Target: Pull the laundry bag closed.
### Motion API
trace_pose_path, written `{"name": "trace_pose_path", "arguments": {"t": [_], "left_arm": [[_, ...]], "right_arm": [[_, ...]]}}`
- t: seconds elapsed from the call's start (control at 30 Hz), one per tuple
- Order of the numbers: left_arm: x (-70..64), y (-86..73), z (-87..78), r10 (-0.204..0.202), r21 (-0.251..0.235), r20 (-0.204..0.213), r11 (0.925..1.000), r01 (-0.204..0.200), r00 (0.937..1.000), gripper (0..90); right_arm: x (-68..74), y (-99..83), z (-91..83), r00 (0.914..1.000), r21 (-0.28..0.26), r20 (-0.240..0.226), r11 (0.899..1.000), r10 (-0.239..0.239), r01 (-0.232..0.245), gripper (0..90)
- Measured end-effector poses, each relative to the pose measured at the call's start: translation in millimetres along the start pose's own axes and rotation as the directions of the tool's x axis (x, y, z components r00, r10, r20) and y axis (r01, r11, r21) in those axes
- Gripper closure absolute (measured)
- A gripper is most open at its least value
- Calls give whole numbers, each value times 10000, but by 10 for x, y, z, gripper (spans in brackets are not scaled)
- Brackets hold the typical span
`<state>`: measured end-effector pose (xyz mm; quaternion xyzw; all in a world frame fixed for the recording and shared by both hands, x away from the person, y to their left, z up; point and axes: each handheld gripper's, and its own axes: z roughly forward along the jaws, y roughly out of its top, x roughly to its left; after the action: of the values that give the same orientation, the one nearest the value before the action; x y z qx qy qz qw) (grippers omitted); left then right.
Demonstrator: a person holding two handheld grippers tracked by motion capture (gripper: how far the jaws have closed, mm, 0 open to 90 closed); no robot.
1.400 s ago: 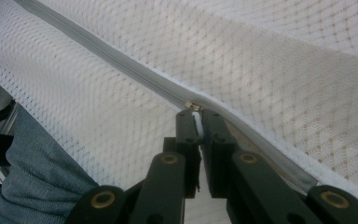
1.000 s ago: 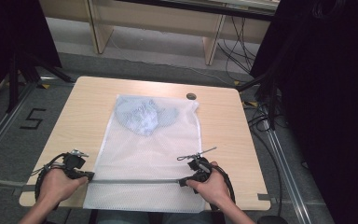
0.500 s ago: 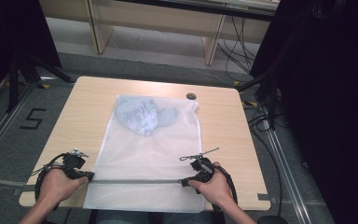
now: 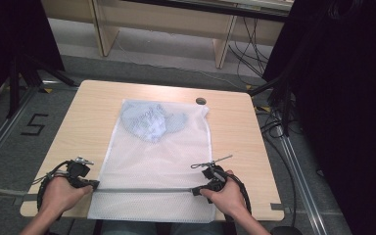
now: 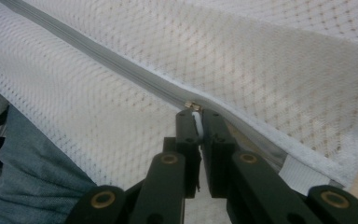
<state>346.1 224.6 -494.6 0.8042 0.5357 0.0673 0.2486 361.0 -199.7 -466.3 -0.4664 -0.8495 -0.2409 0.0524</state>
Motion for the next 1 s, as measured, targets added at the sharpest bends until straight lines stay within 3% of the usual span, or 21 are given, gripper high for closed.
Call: {"name": "trace_pose_path", "arguments": {"t": [0.03,0.17,0.2,0.27,0.3,0.33,0.47,0.5,0.6,0.63,0.77,0.8,0.87,1.0], "left_arm": [[3,1,-1,39,5,-6,10000,-39,10000,899],[1,0,-1,14,5,4,10000,-14,10000,899],[2,-1,-3,20,-3,25,10000,-20,10000,899],[10,-1,-16,136,140,104,9998,-137,9999,899],[9,-1,-16,120,145,104,9998,-121,9999,899],[13,0,-16,172,144,108,9997,-174,9998,899],[0,-2,-1,-18,-8,42,10000,19,10000,899],[13,0,-18,183,170,105,9997,-185,9998,899],[-1,-2,-5,-24,16,63,10000,24,10000,899],[10,-1,-17,133,161,108,9998,-135,9999,899],[12,-2,-17,125,147,118,9998,-126,9999,899],[12,-2,-17,135,155,115,9998,-137,9998,899],[10,-2,-15,102,128,113,9999,-103,9999,899],[9,-1,-15,99,126,117,9999,-100,9999,899]], "right_arm": [[6,-2,-4,9998,29,39,9998,180,-180,868],[-7,-3,-4,10000,-35,-48,10000,49,-49,869],[15,3,-8,9992,-85,-112,9992,381,-382,869],[-22,-7,-12,10000,6,-16,10000,23,-23,869],[-20,-11,-18,9995,80,23,9994,326,-326,869],[-36,-16,-18,10000,-33,9,10000,87,-87,869],[-51,-31,-36,9995,58,60,9995,313,-313,869],[-72,-31,-27,10000,-97,-3,9999,-51,51,869],[-92,-33,-19,9996,-179,-8,9995,-271,271,868],[-89,-33,-22,9998,-135,-8,9997,-185,185,869],[-90,-35,-26,9999,-115,19,9999,-114,114,869],[-71,-38,-43,9994,8,47,9994,354,-354,869],[-88,-44,-46,9999,-85,14,9999,127,-127,869],[-95,-56,-57,9993,-115,77,9992,379,-378,869]]}}
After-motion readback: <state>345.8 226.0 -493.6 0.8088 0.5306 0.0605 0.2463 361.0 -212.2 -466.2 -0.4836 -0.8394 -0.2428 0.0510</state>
